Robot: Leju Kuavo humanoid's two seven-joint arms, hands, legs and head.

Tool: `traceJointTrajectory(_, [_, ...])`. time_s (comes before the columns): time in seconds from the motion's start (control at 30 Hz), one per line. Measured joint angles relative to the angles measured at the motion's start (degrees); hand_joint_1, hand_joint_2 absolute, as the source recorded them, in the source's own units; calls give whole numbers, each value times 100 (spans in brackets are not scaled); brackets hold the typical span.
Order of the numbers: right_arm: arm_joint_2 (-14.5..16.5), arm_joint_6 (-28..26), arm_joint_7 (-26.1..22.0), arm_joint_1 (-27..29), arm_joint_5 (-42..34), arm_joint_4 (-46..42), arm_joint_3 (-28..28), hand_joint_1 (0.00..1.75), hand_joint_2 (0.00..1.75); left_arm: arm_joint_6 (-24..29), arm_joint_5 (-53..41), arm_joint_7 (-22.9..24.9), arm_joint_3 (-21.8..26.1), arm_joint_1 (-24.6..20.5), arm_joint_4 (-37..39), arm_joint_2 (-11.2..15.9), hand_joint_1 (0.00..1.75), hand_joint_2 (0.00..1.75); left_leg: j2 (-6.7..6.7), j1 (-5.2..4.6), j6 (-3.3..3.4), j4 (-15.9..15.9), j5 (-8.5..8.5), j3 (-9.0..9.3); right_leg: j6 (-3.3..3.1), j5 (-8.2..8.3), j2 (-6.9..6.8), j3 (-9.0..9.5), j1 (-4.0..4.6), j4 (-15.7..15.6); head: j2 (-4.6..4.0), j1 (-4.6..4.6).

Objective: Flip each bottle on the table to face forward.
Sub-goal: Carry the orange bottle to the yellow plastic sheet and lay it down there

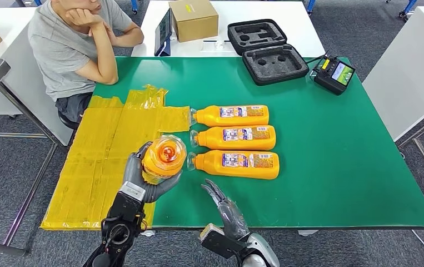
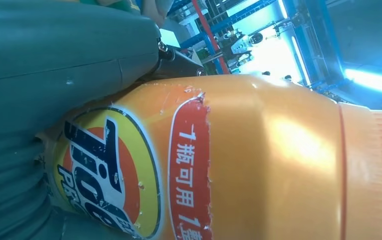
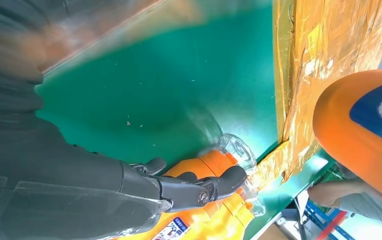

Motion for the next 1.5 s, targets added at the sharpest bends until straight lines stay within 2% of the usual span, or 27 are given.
traceJointTrajectory(0.03, [0, 1, -1, 0, 1, 0, 2, 0, 175, 152, -148, -1, 0, 1, -1, 4, 107, 175, 0, 0, 0, 0, 0, 0, 0, 0, 0, 0, 0, 0, 0, 0])
traceJointTrajectory(0.1, [1, 5, -2, -2, 16, 0, 8, 0, 175, 654, -620, 1, -1, -2, -3, 8, 120, 175, 0, 0, 0, 0, 0, 0, 0, 0, 0, 0, 0, 0, 0, 0])
traceJointTrajectory(0.17, [8, 11, -2, -5, 42, 0, 14, 0, 175, 1099, -1038, 14, 2, -15, -3, 10, 120, 175, 0, 0, 0, 0, 0, 0, 0, 0, 0, 0, 0, 0, 0, -1])
traceJointTrajectory(0.23, [22, 19, -2, -8, 58, 0, 18, 0, 175, 1261, -1208, 37, 3, -30, -3, 10, 120, 175, 0, 0, 0, 0, 0, 0, 0, 0, 0, 0, 0, 0, 0, 0])
traceJointTrajectory(0.5, [33, 30, -2, -10, 68, 2, 20, 0, 175, 1302, -1351, 118, 0, -44, -2, 11, 175, 175, 0, 0, 0, 0, 0, 0, 0, 0, 0, 0, 0, 0, 0, -1])
traceJointTrajectory(0.63, [32, 31, -2, -10, 68, 1, 20, 0, 175, 1139, -1759, 479, -9, -90, 38, 35, 175, 175, 0, 0, 0, 0, 0, 0, 0, 0, 0, -1, 0, -1, 0, 1])
traceJointTrajectory(0.77, [30, 57, -2, -9, 68, 0, 20, 0, 175, 795, -2715, 1080, -31, -200, 159, 155, 175, 175, 1, 0, -1, 0, 1, 1, 0, 0, 1, -1, 0, 0, 0, 1])
traceJointTrajectory(0.87, [28, 72, -7, -9, 58, 1, 17, 0, 175, 532, -3340, 1414, -28, -293, 228, 324, 175, 175, 2, 1, -1, 0, 1, 1, 0, 0, 1, -2, 1, 0, 0, 1])
traceJointTrajectory(1.0, [26, 75, -63, -11, 2, 14, 16, 0, 175, -191, -3286, 1534, -2, -471, 332, 621, 175, 175, 2, 2, -1, 0, 2, 1, 0, 0, 1, -1, 2, 2, 0, -1])
traceJointTrajectory(1.1, [26, 82, -127, -20, -59, 42, 16, 0, 175, -512, -3546, 1715, -12, -567, 422, 889, 175, 175, 3, 3, -2, -1, 2, 1, 0, 0, 3, -2, 3, 3, 0, 2])
traceJointTrajectory(1.33, [26, 130, -329, -144, -165, 240, 25, 0, 175, -751, -3955, 1941, 4, -635, 623, 1683, 175, 175, 7, 6, -3, -1, 3, 1, -1, 0, 7, -6, 5, 4, 0, 2])
traceJointTrajectory(1.5, [26, 128, -423, -342, -298, 546, 101, 0, 175, -1031, -4252, 2087, 8, -669, 700, 2093, 173, 175, 6, 7, -4, -1, 5, 0, -1, 0, 6, -6, 6, 4, 0, 3])
